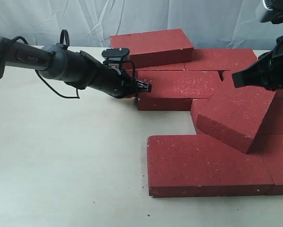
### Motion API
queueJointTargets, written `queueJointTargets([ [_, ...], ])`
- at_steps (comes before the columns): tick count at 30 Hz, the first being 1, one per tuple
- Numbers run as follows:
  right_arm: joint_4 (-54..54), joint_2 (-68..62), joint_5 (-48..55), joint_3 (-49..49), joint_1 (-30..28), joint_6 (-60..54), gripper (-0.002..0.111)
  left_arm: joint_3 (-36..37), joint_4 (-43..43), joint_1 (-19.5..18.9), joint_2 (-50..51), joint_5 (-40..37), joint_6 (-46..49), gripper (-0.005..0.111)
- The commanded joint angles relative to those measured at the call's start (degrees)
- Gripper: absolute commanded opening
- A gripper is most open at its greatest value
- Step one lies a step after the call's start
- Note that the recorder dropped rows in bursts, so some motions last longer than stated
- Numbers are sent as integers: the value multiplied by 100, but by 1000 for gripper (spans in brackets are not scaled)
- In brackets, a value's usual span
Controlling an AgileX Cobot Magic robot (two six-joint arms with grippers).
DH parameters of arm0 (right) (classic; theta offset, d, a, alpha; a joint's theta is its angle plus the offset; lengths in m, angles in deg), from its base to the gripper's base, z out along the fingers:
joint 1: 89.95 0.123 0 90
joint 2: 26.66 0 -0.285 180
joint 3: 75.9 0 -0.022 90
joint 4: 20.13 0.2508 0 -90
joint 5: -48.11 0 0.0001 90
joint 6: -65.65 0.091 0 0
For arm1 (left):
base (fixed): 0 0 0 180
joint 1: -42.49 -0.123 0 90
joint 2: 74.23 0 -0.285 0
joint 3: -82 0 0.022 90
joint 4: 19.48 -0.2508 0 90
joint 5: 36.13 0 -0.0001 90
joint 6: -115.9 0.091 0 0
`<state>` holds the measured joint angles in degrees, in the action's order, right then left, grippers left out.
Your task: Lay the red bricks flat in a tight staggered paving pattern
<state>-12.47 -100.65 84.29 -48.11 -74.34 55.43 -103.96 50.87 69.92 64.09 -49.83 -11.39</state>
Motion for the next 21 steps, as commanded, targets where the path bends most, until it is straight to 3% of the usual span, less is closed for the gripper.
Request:
queueJointTargets([
  [1, 13, 37, -80, 31, -16, -41, -1, -183, 222, 144, 263, -133, -5, 0],
  [8, 15, 37, -91, 31, -16, -41, -1, -379, 94, 254, 278, -235, -5, 0],
  [14, 15, 37, -105, 31, -16, -41, -1, -379, -113, 111, 232, -487, -200, 0],
  [21, 15, 37, -105, 31, -16, -41, -1, -379, -1648, -48, 207, -688, -1434, 0],
])
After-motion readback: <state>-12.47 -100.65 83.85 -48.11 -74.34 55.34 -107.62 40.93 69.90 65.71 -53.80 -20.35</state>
